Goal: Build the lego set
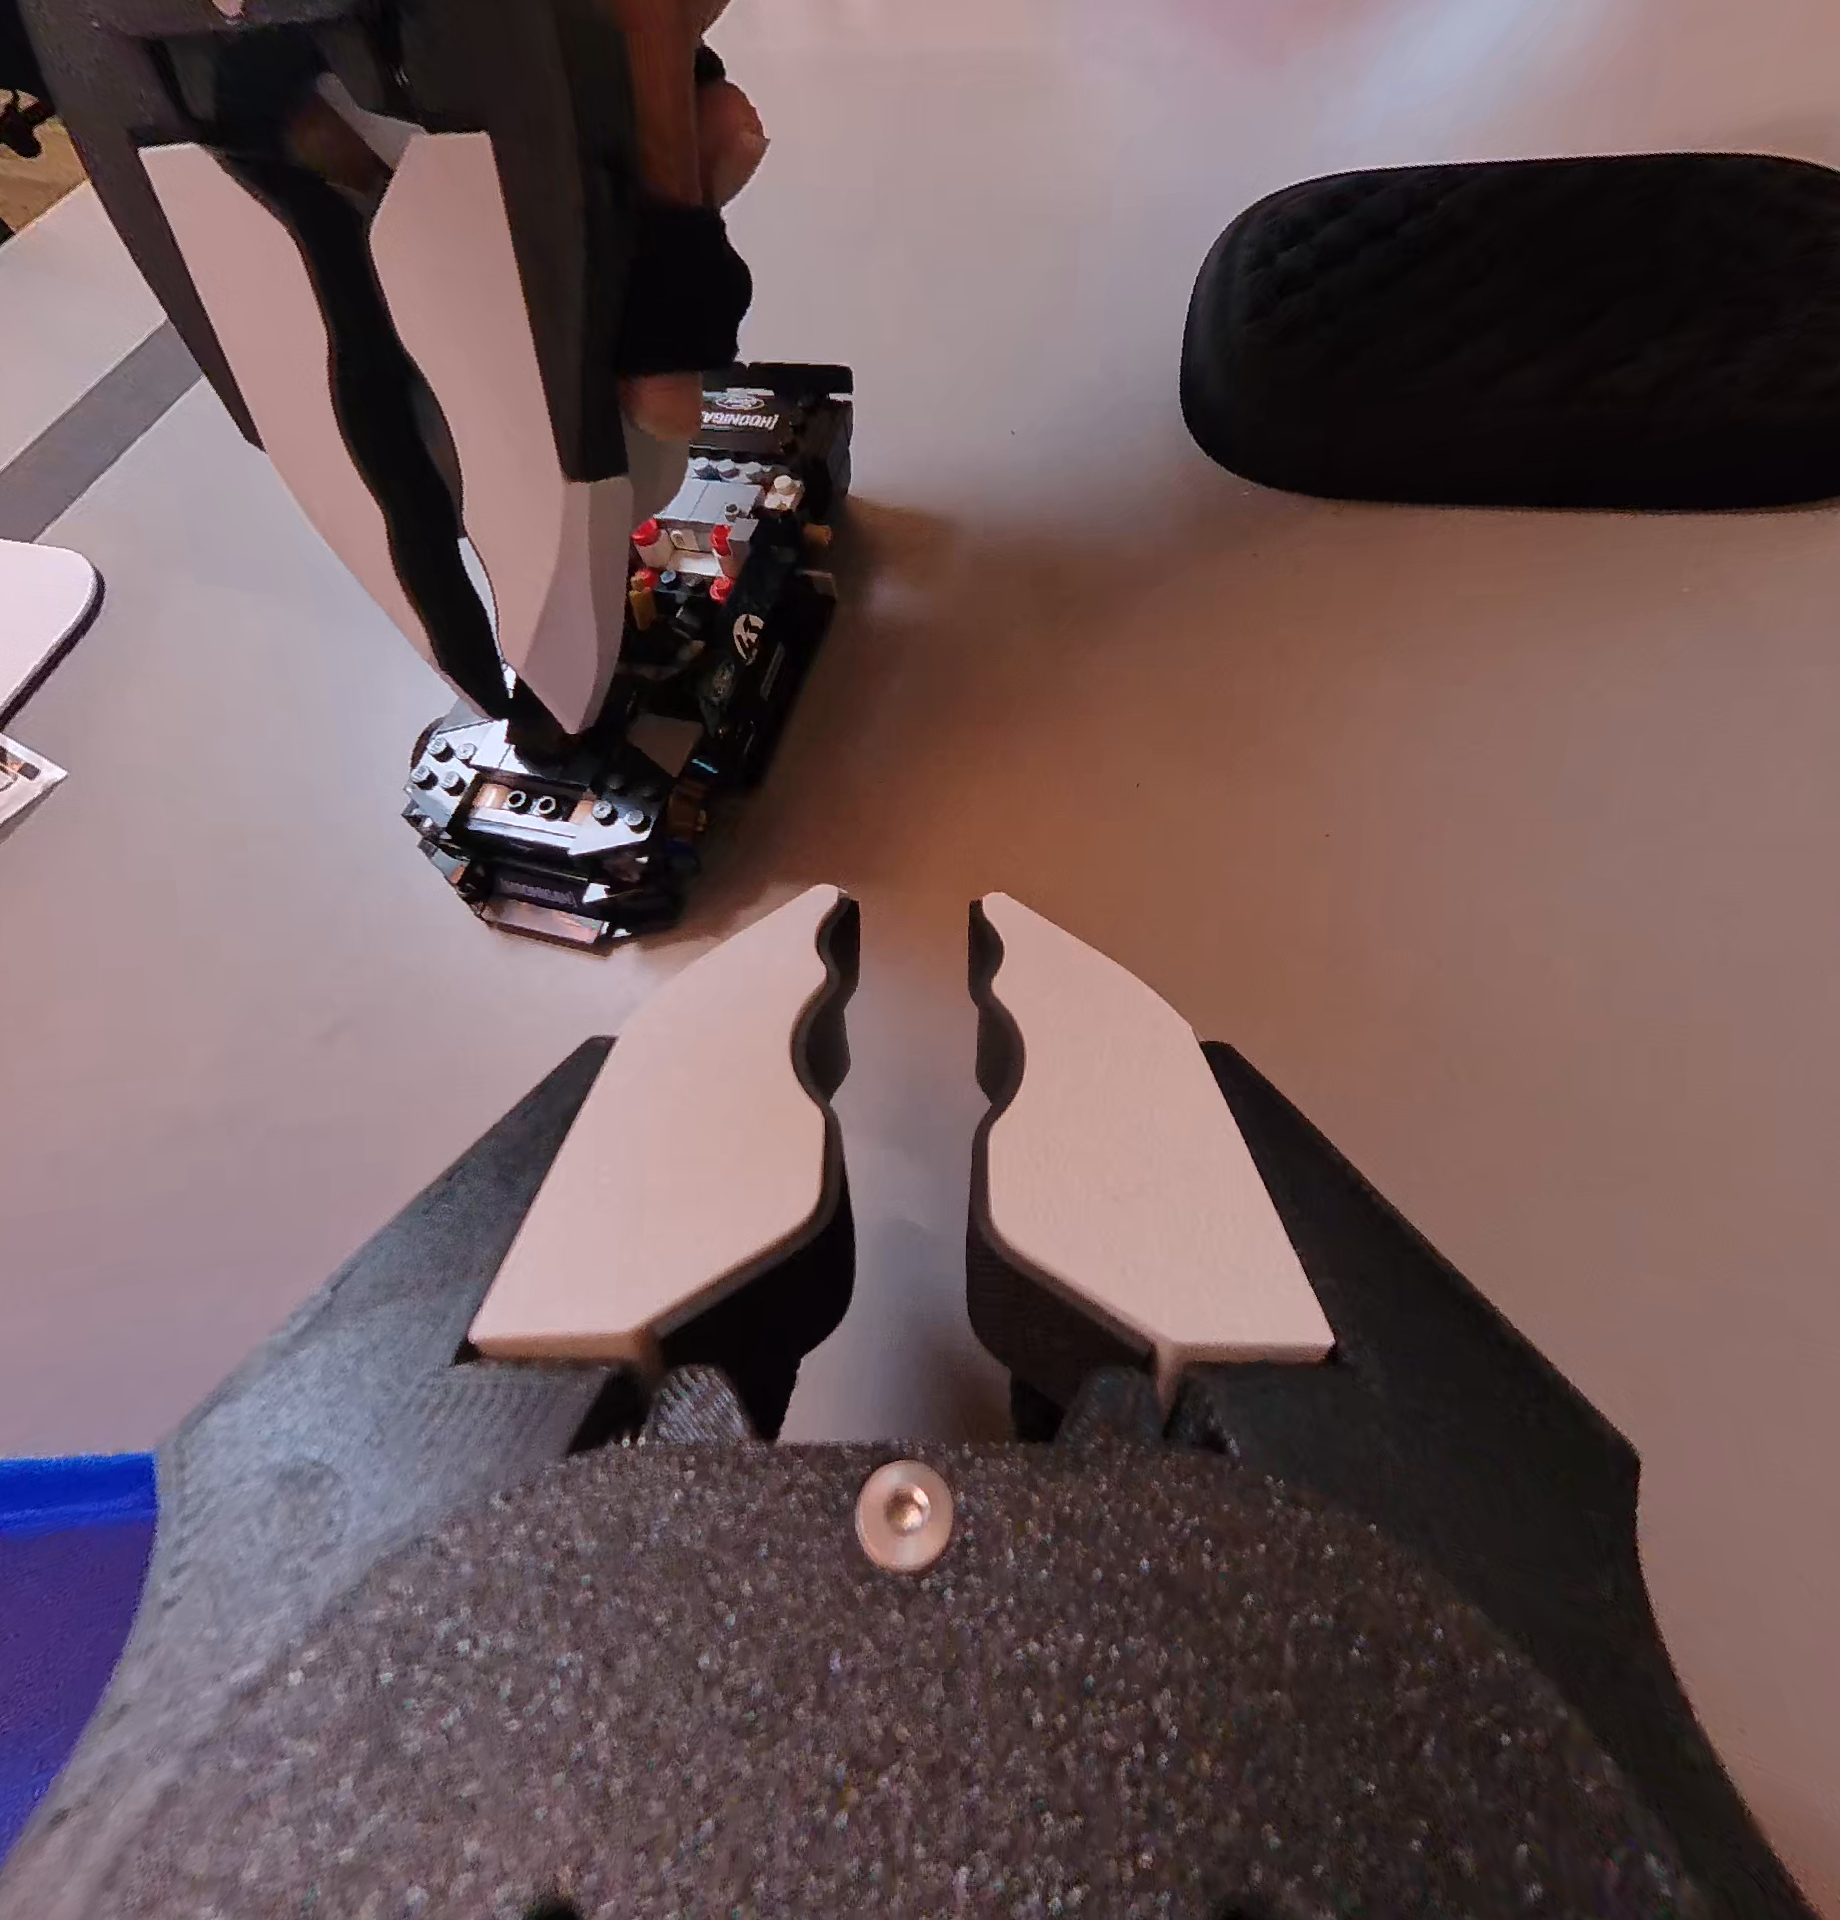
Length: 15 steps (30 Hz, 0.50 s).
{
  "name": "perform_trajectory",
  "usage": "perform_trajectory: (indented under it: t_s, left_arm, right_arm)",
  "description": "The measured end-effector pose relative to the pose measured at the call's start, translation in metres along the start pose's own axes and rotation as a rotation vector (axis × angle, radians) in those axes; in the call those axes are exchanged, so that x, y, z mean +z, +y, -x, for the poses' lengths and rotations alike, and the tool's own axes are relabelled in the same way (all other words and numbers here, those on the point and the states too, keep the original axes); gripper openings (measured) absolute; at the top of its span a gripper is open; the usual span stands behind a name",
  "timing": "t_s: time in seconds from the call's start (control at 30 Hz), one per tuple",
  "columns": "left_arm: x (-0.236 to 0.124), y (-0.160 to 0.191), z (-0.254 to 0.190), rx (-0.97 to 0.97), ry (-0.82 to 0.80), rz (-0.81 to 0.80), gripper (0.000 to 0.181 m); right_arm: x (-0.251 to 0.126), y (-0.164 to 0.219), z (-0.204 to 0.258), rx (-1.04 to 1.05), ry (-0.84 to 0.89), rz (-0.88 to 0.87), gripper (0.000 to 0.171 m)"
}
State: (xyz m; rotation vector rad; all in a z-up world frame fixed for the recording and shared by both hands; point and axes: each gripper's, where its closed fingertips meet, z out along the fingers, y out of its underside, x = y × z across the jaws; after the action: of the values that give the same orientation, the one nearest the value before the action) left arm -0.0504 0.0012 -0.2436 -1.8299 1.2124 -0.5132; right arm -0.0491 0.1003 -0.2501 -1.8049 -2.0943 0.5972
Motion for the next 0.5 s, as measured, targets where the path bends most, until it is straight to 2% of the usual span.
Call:
perform_trajectory:
  t_s: [0.5]
  left_arm:
    - [0.0002, 0.0011, -0.0001, 0.002, 0.0, 0.004, 0.02]
  right_arm:
    - [-0.0037, 0.0042, -0.0001, 0.031, -0.018, -0.103, 0.015]
